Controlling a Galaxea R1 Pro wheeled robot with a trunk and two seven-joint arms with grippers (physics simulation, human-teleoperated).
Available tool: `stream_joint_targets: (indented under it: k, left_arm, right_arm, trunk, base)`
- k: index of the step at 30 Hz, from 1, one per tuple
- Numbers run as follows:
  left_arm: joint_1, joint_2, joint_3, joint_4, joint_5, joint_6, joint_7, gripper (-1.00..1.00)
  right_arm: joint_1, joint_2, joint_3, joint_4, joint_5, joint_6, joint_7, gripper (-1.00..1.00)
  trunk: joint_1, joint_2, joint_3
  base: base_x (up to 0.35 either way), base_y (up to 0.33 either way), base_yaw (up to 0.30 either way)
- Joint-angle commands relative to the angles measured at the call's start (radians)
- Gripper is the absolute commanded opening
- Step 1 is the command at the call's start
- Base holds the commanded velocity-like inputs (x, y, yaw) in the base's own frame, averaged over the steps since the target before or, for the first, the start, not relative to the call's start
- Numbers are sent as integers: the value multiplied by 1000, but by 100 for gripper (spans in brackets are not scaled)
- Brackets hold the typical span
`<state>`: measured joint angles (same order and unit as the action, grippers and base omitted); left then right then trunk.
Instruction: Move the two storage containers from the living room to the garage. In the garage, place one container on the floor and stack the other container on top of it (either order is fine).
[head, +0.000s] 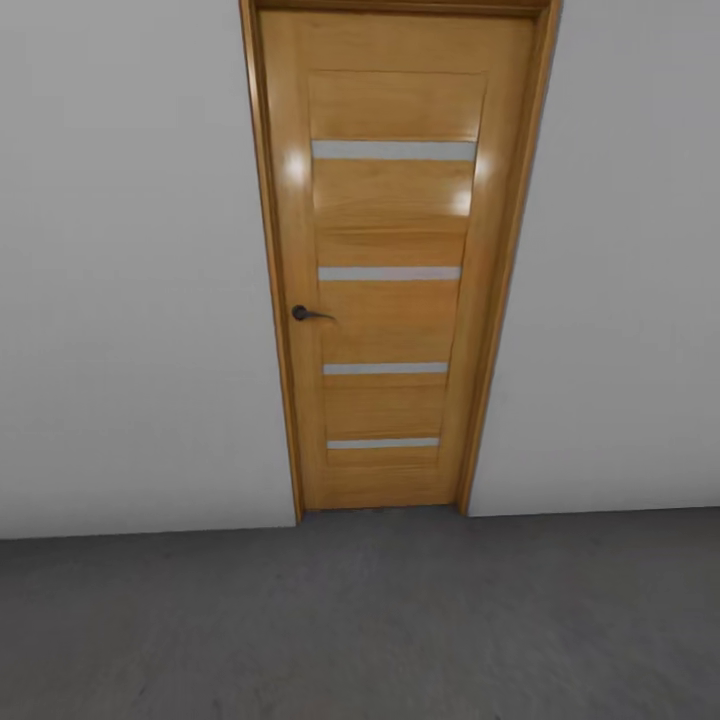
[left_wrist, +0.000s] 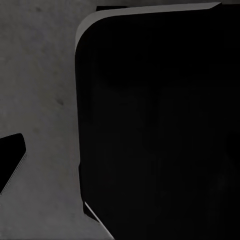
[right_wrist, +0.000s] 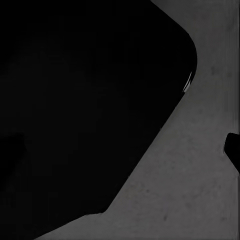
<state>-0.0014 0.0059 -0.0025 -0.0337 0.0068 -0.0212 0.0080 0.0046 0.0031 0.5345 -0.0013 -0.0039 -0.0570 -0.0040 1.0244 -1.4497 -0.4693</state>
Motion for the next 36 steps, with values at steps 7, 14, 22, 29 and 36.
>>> stream_joint_targets:
  k: [7, 14, 22, 29, 36]
  left_arm:
    - [0, -1, 1, 0, 4, 1, 1, 100]
    - [0, -1, 1, 0, 3, 5, 0, 100]
    - [0, 0, 2, 0, 5, 5, 0, 100]
    - [0, 0, 7, 0, 8, 0, 0, 100]
    - [0, 0, 8, 0, 9, -3, 1, 100]
  right_arm:
    - [0, 3, 2, 0, -1, -3, -1, 100]
    - [0, -2, 3, 0, 1, -3, -1, 100]
    - [0, 2, 3, 0, -1, -3, -1, 100]
    - [0, 5, 1, 0, -7, -2, 3, 100]
    - [0, 8, 3, 0, -5, -5, 2, 100]
  trunk:
    - [1, 0, -1]
    - [1, 0, -1]
    - [1, 0, -1]
    - [1, 0, -1]
    - [1, 0, -1]
  base:
    - [319, 0, 0]
    - [321, 0, 0]
    - [321, 0, 0]
    - [321, 0, 0]
    - [321, 0, 0]
